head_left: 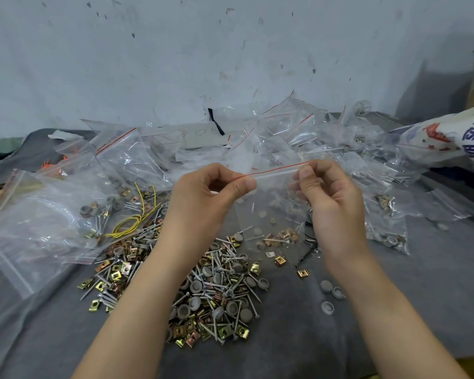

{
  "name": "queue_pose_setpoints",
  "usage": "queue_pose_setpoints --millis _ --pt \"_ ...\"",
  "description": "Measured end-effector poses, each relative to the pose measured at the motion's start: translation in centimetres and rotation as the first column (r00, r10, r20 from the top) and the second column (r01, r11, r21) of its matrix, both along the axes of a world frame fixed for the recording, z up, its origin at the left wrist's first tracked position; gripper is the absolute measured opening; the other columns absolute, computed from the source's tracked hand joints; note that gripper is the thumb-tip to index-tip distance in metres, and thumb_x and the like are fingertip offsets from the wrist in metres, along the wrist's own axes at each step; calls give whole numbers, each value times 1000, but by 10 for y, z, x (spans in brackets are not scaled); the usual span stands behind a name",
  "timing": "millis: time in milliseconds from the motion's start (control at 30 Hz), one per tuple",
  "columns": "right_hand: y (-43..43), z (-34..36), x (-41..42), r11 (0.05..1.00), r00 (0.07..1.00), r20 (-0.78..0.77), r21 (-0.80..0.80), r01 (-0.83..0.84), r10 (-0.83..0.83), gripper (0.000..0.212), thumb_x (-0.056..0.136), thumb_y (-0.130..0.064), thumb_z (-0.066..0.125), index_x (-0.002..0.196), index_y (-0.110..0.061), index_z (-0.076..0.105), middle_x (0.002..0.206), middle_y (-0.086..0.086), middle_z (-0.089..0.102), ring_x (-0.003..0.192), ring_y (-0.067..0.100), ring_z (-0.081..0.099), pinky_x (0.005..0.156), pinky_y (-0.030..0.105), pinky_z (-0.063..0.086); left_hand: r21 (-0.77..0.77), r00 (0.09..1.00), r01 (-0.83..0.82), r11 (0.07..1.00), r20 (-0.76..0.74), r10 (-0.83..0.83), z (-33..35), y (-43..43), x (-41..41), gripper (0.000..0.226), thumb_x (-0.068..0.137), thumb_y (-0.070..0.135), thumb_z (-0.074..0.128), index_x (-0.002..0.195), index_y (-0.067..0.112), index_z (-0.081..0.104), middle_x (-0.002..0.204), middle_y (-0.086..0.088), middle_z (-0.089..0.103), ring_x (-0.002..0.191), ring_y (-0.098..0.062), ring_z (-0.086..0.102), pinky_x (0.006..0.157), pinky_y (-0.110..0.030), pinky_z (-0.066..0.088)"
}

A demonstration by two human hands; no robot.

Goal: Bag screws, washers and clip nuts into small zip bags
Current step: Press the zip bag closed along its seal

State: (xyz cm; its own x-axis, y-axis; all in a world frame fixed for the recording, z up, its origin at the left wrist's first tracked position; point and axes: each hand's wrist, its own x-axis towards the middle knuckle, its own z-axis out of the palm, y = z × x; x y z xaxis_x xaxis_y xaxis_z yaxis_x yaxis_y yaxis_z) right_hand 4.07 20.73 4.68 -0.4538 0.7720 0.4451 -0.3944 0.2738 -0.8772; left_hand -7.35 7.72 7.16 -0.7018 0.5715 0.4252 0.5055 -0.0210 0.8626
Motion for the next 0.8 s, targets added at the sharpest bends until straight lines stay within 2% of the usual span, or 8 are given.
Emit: queue_pose_setpoints --millis 133,200,333,433,567,633,700,800 --pt "-1 2 -6 1000 1000 -26 -14 2 -2 13 101 -18 60 89 -23 64 75 -12 67 74 5 62 65 15 51 -17 999 -37 999 -19 37 -2 0 -2 28 78 39 78 70 17 64 71 2 68 61 -2 52 56 -12 39" --pt "-3 2 -10 1000 1000 -9 -4 4 -4 13 101 -18 59 90 -23 64 77 -11 66 74 3 62 65 15 51 -57 998 -57 997 -36 55 0 -2 -4 30 80 44 75 72 19 62 63 7 62 57 0 49 53 -10 37" --pt "-8 5 -13 996 999 37 85 0 -3 14 102 -24 59 89 -29 64 82 -9 65 80 6 62 71 17 51 -237 975 -64 970 -224 10 5 -7 -4 17 89 45 66 83 29 62 78 18 65 74 3 58 62 -9 41" --pt "-12 3 -11 989 999 20 146 37 -41 10 103 -29 57 96 -32 64 88 -4 65 75 1 58 62 10 46 -268 956 2 963 -281 -80 9 -7 2 11 94 38 61 85 31 62 78 17 67 65 4 56 60 -11 39" --pt "-11 -9 -13 965 985 80 227 134 -155 20 104 -41 49 123 -37 56 120 -10 60 96 -3 58 76 9 43 -242 983 36 970 -165 -77 7 -9 -4 14 95 35 62 84 26 65 79 10 71 47 7 51 55 -23 39" --pt "-12 -16 -18 951 975 118 269 150 -187 26 105 -40 47 130 -35 50 129 -9 53 105 -3 54 81 7 41 -173 1000 -21 985 -7 20 8 -15 -18 15 96 33 61 87 22 67 81 7 73 41 0 49 47 -22 40" --pt "-16 -21 -25 925 962 155 344 161 -224 30 106 -37 45 135 -28 48 131 -8 48 106 -10 49 82 3 38 -36 971 -188 981 140 192 11 -27 -37 13 97 30 61 89 21 66 80 5 72 38 -8 49 40 -21 39" --pt "-21 -29 -32 901 950 212 415 126 -230 34 105 -41 43 137 -29 46 125 -13 42 108 -16 45 84 9 40 185 839 -523 832 285 464 18 -56 -68 16 98 29 55 92 17 63 76 8 70 46 -7 59 40 -20 40"
